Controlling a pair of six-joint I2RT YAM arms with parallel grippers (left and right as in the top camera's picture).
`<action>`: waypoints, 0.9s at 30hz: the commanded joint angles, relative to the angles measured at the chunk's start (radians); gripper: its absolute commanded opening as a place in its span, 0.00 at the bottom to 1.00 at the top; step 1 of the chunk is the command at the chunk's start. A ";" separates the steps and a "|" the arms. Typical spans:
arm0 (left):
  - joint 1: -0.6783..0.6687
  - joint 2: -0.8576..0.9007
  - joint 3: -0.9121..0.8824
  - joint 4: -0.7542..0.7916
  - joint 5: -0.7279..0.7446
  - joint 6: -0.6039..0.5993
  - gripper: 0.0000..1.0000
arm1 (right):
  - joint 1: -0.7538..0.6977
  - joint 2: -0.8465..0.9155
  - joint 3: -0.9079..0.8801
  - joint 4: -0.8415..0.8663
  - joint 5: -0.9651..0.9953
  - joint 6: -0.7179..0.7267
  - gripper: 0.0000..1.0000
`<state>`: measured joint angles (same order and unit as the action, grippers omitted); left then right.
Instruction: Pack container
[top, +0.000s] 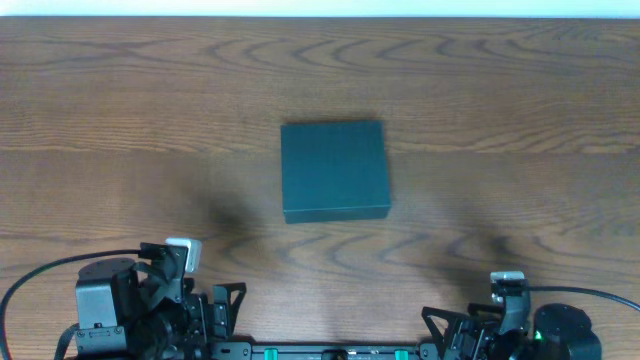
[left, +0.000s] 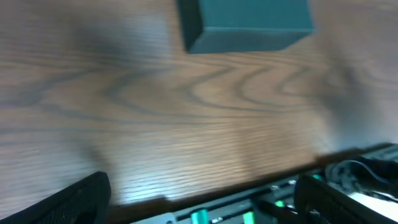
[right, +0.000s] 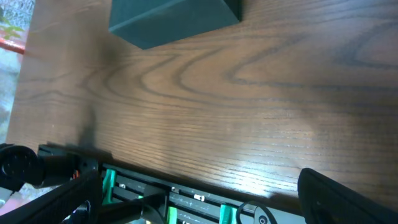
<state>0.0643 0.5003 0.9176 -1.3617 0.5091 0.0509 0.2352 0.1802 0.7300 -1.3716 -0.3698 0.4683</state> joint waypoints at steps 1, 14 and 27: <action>-0.001 -0.005 -0.002 -0.003 -0.114 -0.006 0.95 | 0.008 -0.008 -0.006 -0.002 -0.007 0.017 0.99; -0.001 -0.020 -0.005 0.119 -0.149 -0.008 0.95 | 0.008 -0.008 -0.006 -0.002 -0.007 0.017 0.99; 0.003 -0.347 -0.410 0.526 -0.237 -0.025 0.95 | 0.008 -0.008 -0.006 -0.002 -0.007 0.017 0.99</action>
<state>0.0647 0.2008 0.5854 -0.8661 0.2768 0.0483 0.2352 0.1802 0.7269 -1.3720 -0.3702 0.4717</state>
